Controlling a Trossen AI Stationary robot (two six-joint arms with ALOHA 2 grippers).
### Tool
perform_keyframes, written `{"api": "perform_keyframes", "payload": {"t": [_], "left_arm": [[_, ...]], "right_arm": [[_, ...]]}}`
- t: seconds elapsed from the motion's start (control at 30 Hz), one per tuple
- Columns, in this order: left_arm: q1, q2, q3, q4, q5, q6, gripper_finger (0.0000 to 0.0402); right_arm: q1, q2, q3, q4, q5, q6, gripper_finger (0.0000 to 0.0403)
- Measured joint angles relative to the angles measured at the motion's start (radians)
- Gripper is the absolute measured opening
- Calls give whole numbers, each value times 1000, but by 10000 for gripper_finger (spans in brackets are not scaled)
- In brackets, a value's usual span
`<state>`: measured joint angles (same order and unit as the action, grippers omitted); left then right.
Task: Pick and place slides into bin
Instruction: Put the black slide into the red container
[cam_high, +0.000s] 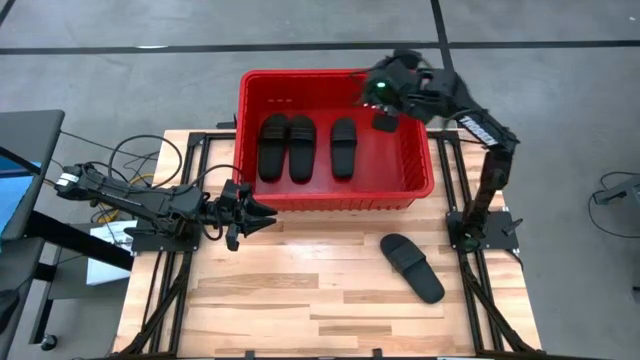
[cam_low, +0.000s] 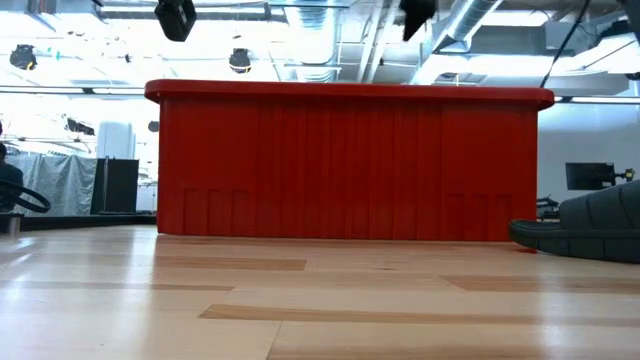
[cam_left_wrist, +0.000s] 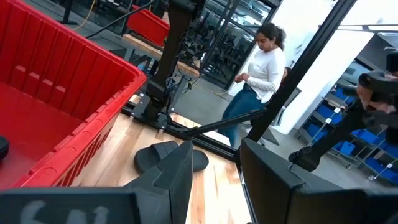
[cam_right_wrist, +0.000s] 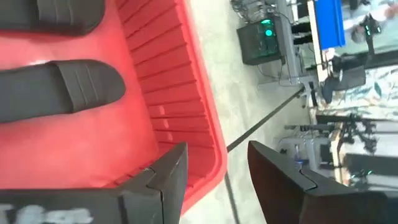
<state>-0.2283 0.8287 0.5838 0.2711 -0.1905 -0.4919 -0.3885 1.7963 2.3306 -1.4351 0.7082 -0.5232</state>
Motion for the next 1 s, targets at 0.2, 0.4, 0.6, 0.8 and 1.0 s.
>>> {"api": "perform_keyframes", "payload": {"t": [0.2,0.4,0.6,0.8,1.0], "left_arm": [[0,0,0,-5,-1,1,125],[0,0,0,-5,-5,1,125],[0,0,0,-5,-6,2,125],[0,0,0,-12,-7,2,125],[0,0,0,-12,-8,2,125]], "right_arm": [[5,-81,0,-67,-88,143,148],[35,-132,0,-136,-271,262,143],[124,-165,0,-136,-374,301,141],[229,-170,0,-136,-372,338,133],[332,-170,0,-136,-391,341,132]]}}
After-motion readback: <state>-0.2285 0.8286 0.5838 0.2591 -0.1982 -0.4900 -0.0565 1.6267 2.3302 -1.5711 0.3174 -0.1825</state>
